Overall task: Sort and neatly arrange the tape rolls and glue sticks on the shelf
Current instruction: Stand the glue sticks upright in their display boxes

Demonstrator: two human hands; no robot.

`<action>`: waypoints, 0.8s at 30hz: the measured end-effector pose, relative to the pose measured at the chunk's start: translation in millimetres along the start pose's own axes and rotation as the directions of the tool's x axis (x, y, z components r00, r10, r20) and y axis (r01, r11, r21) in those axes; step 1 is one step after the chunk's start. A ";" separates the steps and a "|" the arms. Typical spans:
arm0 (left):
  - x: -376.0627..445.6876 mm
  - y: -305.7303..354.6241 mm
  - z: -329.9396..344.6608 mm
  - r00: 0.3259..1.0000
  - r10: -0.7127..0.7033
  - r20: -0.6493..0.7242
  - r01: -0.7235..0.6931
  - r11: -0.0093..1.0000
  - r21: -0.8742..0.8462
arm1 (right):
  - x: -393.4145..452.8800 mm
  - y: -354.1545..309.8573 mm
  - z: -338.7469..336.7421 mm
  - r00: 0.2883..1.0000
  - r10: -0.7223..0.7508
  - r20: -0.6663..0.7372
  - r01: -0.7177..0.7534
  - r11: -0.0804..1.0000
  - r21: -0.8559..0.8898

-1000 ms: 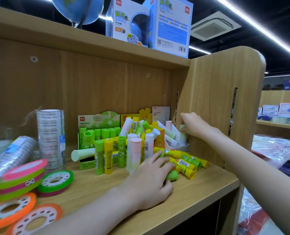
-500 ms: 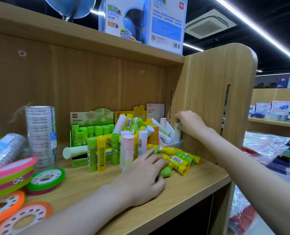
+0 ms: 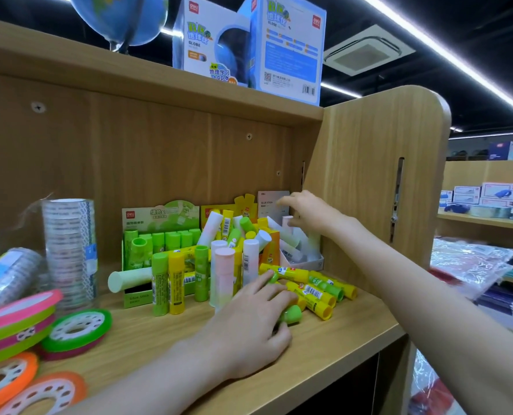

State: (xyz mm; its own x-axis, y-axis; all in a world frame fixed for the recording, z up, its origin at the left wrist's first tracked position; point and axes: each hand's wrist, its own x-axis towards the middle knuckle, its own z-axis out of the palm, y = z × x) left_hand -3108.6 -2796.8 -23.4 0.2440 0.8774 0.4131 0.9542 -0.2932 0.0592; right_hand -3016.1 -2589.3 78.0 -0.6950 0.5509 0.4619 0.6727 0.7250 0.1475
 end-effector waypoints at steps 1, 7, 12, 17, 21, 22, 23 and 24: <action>-0.1 0.1 0.3 1.000 0.000 0.000 0.000 1.000 -0.004 | 4.7 -2.1 6.5 0.997 -0.039 0.064 0.036 0.998 0.056; 2.5 -4.2 4.1 1.000 0.028 -0.012 -0.028 0.999 0.041 | 12.8 -7.5 33.3 1.000 0.000 0.020 -0.002 0.995 0.103; 1.9 -1.2 2.4 1.000 0.018 -0.011 -0.018 0.999 0.039 | -4.7 1.9 8.6 0.961 0.160 -0.225 -0.030 0.872 0.489; 1.2 1.4 -0.5 1.000 0.010 0.002 -0.010 1.000 0.024 | -20.6 6.5 -24.2 0.901 0.267 -0.342 -0.008 0.798 0.602; 0.1 2.0 -2.1 1.000 0.002 0.001 -0.002 1.000 0.016 | -33.0 9.8 -34.4 0.968 0.185 -0.169 -0.079 0.865 0.495; 0.2 1.7 -2.1 1.000 0.002 -0.001 -0.002 1.000 0.014 | -35.1 11.9 -32.7 0.980 0.160 -0.115 -0.094 0.893 0.441; 0.1 1.6 -1.9 1.000 0.000 -0.002 0.000 1.000 0.013 | -37.0 13.8 -30.2 0.987 0.145 -0.075 -0.105 0.917 0.385; -0.1 1.8 -1.9 1.000 -0.004 -0.001 0.004 1.000 0.013 | -38.5 15.6 -27.4 0.990 0.130 -0.049 -0.106 0.935 0.339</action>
State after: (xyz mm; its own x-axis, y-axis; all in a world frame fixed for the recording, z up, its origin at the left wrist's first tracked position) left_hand -3107.3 -2798.1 -21.7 0.2403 0.8780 0.4140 0.9573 -0.2851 0.0489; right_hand -2971.8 -2610.6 86.5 -0.5880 0.6197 0.5197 0.6167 0.7593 -0.2077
